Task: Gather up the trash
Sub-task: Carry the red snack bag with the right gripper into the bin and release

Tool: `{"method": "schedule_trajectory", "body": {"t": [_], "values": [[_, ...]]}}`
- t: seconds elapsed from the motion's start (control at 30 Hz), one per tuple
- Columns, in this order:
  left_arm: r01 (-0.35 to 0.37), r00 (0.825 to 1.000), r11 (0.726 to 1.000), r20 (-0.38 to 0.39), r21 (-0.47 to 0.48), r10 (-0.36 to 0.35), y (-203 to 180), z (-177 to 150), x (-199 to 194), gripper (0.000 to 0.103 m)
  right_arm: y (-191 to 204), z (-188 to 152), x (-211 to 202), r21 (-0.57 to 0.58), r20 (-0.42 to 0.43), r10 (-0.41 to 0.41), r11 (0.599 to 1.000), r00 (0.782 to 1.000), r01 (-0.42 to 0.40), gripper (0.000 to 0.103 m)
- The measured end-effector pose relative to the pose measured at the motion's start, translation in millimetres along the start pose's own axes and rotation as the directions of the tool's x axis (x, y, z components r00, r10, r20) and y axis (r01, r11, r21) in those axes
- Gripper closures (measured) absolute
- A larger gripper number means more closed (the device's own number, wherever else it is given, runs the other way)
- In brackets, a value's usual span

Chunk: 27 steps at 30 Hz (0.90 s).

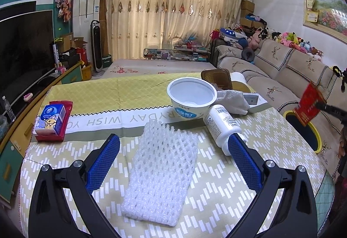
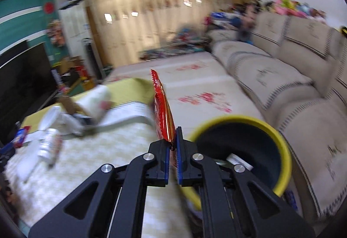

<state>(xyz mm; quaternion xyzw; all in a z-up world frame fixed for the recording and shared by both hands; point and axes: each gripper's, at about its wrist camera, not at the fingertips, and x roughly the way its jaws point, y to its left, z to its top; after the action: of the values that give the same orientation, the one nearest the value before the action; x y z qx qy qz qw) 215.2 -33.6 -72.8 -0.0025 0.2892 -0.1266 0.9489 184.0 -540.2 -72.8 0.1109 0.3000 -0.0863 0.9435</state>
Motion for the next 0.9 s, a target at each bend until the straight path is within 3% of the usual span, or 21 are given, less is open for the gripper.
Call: {"method": "schedule_trajectory", "body": {"t": [0.3, 0.7, 0.9], "values": [[-0.003, 1.0, 1.0, -0.006, 0.0, 0.003, 1, 0, 1, 0.005, -54, -25, 33, 0.039, -0.085, -0.147, 0.988, 0.985, 0.151, 0.097], [-0.002, 1.0, 1.0, -0.012, 0.002, 0.002, -1, -2, 3, 0.005, -60, -36, 54, 0.036, -0.138, -0.186, 0.981, 0.973, 0.192, 0.096], [0.0, 1.0, 1.0, -0.012, 0.005, 0.0, -1, -1, 3, 0.005, -56, -33, 51, 0.043, -0.137, -0.188, 0.98, 0.973, 0.195, 0.088]]}}
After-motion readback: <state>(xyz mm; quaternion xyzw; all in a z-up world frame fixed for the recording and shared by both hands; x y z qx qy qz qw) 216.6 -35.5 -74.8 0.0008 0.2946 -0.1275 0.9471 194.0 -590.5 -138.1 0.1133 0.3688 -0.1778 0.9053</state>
